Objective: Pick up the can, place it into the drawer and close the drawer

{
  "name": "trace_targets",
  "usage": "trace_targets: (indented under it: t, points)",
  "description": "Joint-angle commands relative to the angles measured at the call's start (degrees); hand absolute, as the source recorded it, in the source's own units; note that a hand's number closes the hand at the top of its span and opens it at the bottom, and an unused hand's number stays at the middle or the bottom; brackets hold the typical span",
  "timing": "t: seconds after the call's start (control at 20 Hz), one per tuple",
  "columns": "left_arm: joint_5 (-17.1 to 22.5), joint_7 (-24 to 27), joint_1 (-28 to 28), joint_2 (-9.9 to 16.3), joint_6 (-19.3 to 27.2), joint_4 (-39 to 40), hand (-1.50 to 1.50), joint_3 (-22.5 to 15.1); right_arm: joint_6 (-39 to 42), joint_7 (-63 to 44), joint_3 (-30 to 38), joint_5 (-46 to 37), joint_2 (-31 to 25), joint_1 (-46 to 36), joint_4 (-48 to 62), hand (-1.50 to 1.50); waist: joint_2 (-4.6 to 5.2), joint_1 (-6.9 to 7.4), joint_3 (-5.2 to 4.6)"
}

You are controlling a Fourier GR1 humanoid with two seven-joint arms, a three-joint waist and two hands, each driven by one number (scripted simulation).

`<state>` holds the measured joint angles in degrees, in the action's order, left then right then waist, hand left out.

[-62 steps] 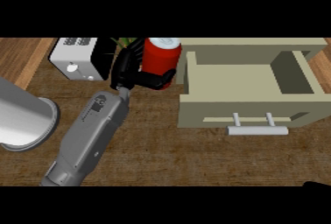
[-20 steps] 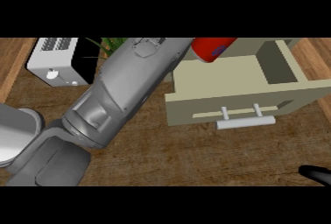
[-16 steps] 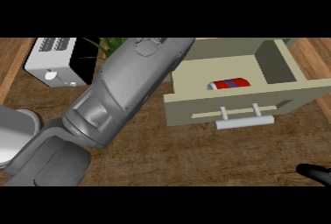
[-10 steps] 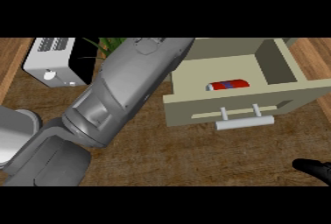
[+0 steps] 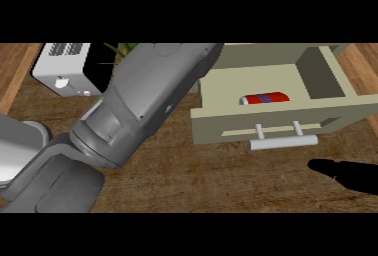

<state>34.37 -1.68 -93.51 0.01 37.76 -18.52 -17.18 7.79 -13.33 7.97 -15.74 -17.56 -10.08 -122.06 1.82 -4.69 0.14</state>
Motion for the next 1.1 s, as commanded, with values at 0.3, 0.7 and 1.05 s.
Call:
trace_targets:
  t: [0.3, 0.7, 1.05]
  points:
    - [1.0, 1.2, -1.1, 0.0, 0.9, 1.4, -1.5, -1.0, -6.3, 8.6, -11.3, -20.7, -0.1, -7.5, 19.0, -1.5, -0.36, 2.8, 0.03]
    - [-0.6, 4.8, 1.7, 1.1, -4.0, 2.6, -1.5, 0.6, -12.5, 11.2, -16.0, -32.9, 0.7, -12.1, 34.6, -1.5, -0.86, 4.33, -0.08]
    - [-1.2, 1.1, 1.7, 4.3, -4.6, 1.1, -1.5, 1.3, -21.4, 12.1, -16.1, -40.0, 5.9, -24.1, 53.2, -1.5, -1.24, 6.21, -0.1]
